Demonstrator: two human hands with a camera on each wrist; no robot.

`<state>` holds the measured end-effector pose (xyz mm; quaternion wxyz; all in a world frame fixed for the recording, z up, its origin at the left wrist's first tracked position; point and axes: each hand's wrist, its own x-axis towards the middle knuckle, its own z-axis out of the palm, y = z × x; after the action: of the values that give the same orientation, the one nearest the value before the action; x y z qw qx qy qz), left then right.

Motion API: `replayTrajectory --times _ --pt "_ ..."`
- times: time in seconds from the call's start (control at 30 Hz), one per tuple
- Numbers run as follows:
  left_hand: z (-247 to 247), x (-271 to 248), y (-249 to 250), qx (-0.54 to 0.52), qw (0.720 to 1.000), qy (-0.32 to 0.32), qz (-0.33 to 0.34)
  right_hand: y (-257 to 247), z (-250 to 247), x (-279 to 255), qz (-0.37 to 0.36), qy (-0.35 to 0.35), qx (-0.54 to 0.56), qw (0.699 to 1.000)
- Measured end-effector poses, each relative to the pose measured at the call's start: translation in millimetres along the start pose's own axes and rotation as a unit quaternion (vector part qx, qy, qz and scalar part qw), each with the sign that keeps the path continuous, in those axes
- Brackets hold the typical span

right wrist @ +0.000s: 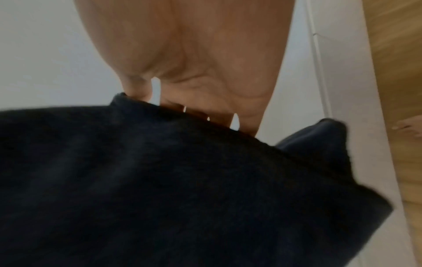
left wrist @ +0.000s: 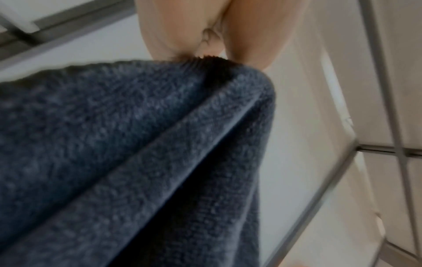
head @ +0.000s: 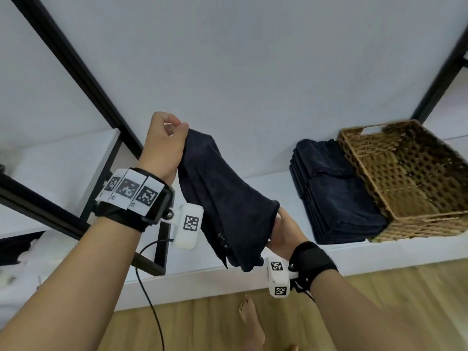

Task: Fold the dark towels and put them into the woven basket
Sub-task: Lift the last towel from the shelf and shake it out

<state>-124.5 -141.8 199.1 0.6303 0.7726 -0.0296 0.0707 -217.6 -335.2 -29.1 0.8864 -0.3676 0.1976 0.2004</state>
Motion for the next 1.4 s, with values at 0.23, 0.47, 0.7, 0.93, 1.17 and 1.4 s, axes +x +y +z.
replayTrajectory --times 0.23,0.47,0.7,0.93,1.17,1.4 --pt "-12 -4 -106 -0.027 0.972 0.031 -0.233 -13 -43 -13 0.003 0.015 -0.066 0.998" --pt "3 -18 -158 -0.008 0.955 0.033 -0.295 3 -70 14 0.083 0.194 -0.232 0.950" --pt "10 -21 -150 -0.057 0.953 0.057 -0.292 49 -69 50 0.180 0.203 -0.256 0.928" --pt "-11 -29 -134 -0.047 0.957 0.057 -0.281 74 -63 76 0.184 0.157 -0.192 0.951" --pt "-13 -36 -129 -0.067 0.959 0.046 -0.273 73 -64 84 0.143 0.117 -0.118 0.976" --pt "-28 -27 -157 0.059 0.966 0.078 -0.239 51 -68 77 -0.007 0.221 -0.107 0.969"
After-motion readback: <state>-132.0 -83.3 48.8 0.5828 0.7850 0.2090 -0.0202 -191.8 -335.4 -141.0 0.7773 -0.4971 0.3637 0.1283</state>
